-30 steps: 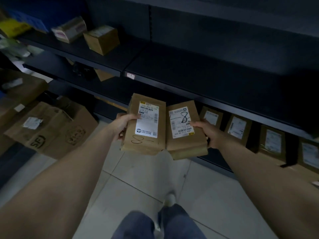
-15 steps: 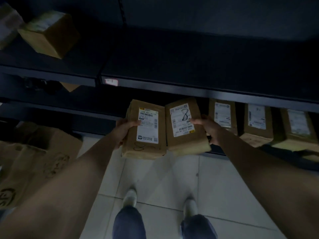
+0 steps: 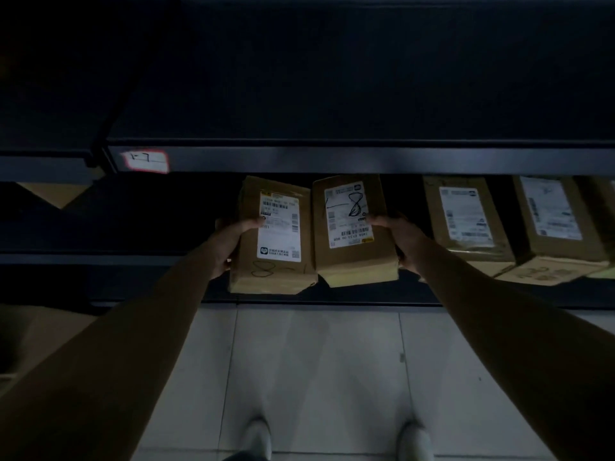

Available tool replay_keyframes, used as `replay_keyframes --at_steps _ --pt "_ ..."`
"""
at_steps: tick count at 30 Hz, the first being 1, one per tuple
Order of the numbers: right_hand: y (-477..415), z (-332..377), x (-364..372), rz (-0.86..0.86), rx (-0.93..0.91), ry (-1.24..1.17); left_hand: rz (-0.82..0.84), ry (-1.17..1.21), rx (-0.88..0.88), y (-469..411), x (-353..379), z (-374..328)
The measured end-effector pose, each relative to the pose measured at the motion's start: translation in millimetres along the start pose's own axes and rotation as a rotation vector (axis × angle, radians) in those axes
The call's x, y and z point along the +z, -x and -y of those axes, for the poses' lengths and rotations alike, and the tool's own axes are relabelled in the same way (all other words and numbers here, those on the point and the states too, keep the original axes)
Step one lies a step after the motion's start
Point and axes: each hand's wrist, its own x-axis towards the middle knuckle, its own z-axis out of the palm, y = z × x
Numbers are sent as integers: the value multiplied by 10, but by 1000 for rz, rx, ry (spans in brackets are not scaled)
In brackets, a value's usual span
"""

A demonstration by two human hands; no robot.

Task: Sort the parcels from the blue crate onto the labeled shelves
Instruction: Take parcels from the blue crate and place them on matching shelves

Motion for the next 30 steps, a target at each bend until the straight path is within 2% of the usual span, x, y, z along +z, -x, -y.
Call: replay_keyframes --at_steps 8,13,15,17,20,23,25,30 --pt "-440 -123 10 -15 -5 -68 48 81 6 -401 -58 -81" --pt "-386 -65 49 -187 -4 31 -143 -4 36 -370 -60 -131" --pt "-234 5 94 -272 -69 185 -231 -153 85 -267 -11 -171" --pt "37 110 112 -308 -148 467 -296 -403 119 -53 82 -240" --pt "616 370 124 -152 -208 869 -282 -745 161 508 332 -382" --pt "1268 761 96 24 -185 1103 -16 -1009 321 1235 737 -626" --pt "1734 1116 25 10 -233 1231 100 -1073 492 1701 1017 -959" --pt "3040 2119 -310 -405 -428 1342 101 -1089 1040 2899 1525 -2242"
